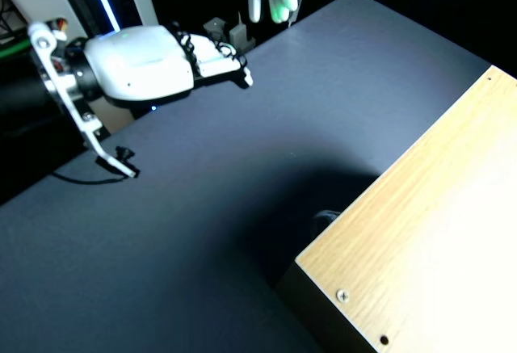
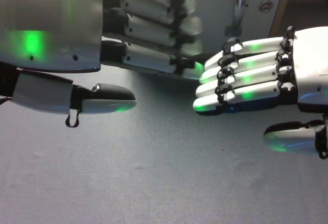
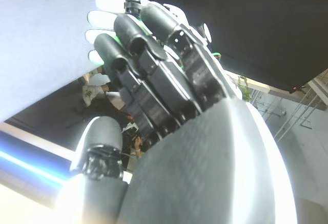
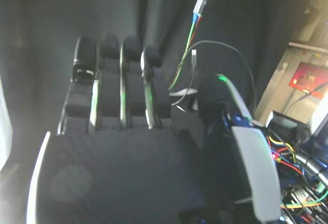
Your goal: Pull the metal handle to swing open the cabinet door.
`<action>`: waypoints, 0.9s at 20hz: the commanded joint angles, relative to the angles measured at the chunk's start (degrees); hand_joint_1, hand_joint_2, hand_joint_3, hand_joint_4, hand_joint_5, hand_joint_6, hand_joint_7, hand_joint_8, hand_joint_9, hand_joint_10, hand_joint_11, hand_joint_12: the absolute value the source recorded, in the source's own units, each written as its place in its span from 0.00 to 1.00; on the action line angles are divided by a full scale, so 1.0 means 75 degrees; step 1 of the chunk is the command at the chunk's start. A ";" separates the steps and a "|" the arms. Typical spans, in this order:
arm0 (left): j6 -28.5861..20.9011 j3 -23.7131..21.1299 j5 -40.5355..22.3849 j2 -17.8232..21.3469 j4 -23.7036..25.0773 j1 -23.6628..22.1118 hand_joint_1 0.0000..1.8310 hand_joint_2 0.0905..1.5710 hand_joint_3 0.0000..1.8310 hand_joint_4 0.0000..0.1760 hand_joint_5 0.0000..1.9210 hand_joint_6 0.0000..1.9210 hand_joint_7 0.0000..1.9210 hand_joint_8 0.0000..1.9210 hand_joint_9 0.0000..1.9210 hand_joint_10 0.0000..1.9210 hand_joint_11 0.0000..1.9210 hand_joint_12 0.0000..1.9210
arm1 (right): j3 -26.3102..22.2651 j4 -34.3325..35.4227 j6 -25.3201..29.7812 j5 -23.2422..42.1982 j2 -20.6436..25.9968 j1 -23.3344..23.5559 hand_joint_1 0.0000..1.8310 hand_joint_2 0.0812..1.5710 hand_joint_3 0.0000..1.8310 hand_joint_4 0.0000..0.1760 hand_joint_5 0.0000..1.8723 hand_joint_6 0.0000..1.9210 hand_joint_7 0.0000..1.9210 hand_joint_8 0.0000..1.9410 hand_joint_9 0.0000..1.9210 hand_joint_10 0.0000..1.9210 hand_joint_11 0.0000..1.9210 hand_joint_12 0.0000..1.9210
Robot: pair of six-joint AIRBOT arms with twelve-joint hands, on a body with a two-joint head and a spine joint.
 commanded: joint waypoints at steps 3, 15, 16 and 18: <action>0.0073 -0.0006 -0.0143 0.0051 -0.0721 -0.0054 0.00 1.00 0.03 0.00 0.21 0.00 0.21 0.00 0.20 0.00 0.00 0.46 | -0.0010 0.0502 0.0034 0.0522 0.0028 0.0055 0.00 1.00 0.01 0.00 0.09 0.00 0.08 0.00 0.06 0.00 0.00 0.18; 0.0073 -0.0006 -0.0130 0.0049 -0.0729 -0.0057 0.00 1.00 0.00 0.00 0.21 0.00 0.22 0.00 0.20 0.00 0.00 0.48 | 0.0024 0.0590 0.0048 0.0087 0.0017 -0.0082 0.00 0.99 0.00 0.00 0.07 0.00 0.06 0.00 0.04 0.00 0.00 0.13; 0.0074 -0.0006 -0.0128 0.0046 -0.0730 -0.0058 0.00 1.00 0.00 0.00 0.21 0.00 0.22 0.00 0.20 0.00 0.00 0.48 | 0.0085 0.0589 0.0048 -0.0005 0.0017 -0.0081 0.00 0.99 0.00 0.00 0.07 0.00 0.06 0.00 0.05 0.00 0.00 0.13; 0.0076 -0.0004 -0.0128 0.0037 -0.0736 -0.0061 0.00 1.00 0.01 0.00 0.21 0.00 0.22 0.00 0.19 0.00 0.00 0.47 | 0.0033 0.0534 0.0048 -0.0716 -0.0055 -0.0081 0.00 0.97 0.00 0.00 0.07 0.00 0.06 0.00 0.05 0.00 0.00 0.12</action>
